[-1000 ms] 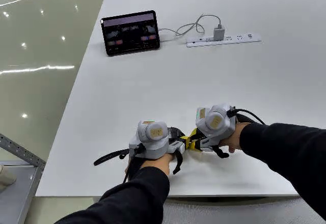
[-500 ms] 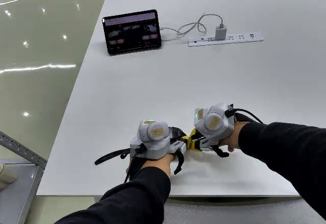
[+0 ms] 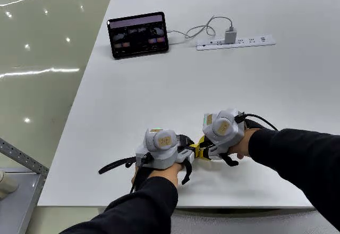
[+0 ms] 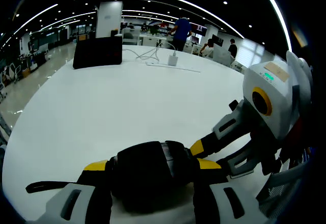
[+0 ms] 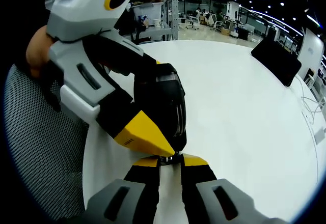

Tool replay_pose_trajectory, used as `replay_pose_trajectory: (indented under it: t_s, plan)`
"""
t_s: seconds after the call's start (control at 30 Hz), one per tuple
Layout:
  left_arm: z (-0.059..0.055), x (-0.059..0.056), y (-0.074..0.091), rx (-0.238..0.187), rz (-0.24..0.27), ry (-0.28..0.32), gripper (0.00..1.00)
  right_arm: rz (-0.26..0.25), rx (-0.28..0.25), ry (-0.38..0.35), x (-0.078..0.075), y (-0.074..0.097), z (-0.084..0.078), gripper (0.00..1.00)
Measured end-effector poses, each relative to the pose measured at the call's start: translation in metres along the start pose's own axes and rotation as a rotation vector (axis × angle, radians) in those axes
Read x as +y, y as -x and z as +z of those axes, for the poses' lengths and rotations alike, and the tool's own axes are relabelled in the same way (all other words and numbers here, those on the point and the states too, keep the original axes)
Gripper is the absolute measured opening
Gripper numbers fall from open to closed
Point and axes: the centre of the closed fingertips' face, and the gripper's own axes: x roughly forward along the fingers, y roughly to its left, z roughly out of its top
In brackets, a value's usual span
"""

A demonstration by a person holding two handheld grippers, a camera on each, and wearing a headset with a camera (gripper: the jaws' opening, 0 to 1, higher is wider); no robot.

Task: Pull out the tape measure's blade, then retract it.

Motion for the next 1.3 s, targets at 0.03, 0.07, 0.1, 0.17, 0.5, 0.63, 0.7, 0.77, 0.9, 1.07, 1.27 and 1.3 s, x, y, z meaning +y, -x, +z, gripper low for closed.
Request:
replay_pose_trajectory:
  t_s: [0.03,0.07,0.1,0.17,0.5,0.63,0.7,0.77,0.9,1.07,1.27,1.3]
  plan:
    - [0.000,0.000,0.000,-0.001,-0.001,0.000,0.61,-0.006,0.000,-0.017,0.000,0.000,0.000,0.11]
    - [0.000,0.000,0.000,-0.001,-0.001,0.000,0.61,-0.008,-0.002,-0.021,0.000,0.000,0.000,0.11]
    - [0.000,0.000,0.000,-0.001,-0.001,-0.001,0.61,-0.009,-0.004,-0.014,0.000,0.001,0.000,0.11]
    - [0.000,0.000,0.000,-0.004,0.000,0.000,0.61,-0.009,-0.007,-0.012,-0.001,0.001,0.000,0.11]
    - [0.000,0.000,-0.001,-0.007,-0.004,0.014,0.62,-0.041,-0.028,-0.041,-0.002,0.006,-0.001,0.13]
    - [0.000,0.000,-0.001,-0.010,-0.005,0.016,0.62,-0.068,-0.044,-0.067,-0.008,0.015,-0.002,0.18]
    - [0.000,0.000,-0.001,-0.010,-0.006,0.018,0.62,-0.079,-0.051,-0.079,-0.011,0.019,-0.003,0.22]
    - [0.000,0.000,-0.001,-0.012,-0.006,0.020,0.62,-0.089,-0.065,-0.091,-0.013,0.023,-0.003,0.23]
    - [-0.001,0.000,-0.002,-0.010,-0.013,0.027,0.63,-0.132,-0.083,-0.100,-0.019,0.035,-0.002,0.26]
    - [-0.001,-0.001,-0.001,-0.019,-0.015,-0.009,0.63,-0.154,-0.100,-0.119,-0.022,0.050,-0.003,0.33]
    - [-0.006,-0.001,-0.001,0.011,0.000,-0.075,0.64,-0.183,-0.132,-0.150,-0.025,0.065,-0.003,0.36]
    - [-0.005,-0.001,0.000,0.011,-0.003,-0.072,0.64,-0.189,-0.141,-0.161,-0.026,0.067,-0.003,0.37]
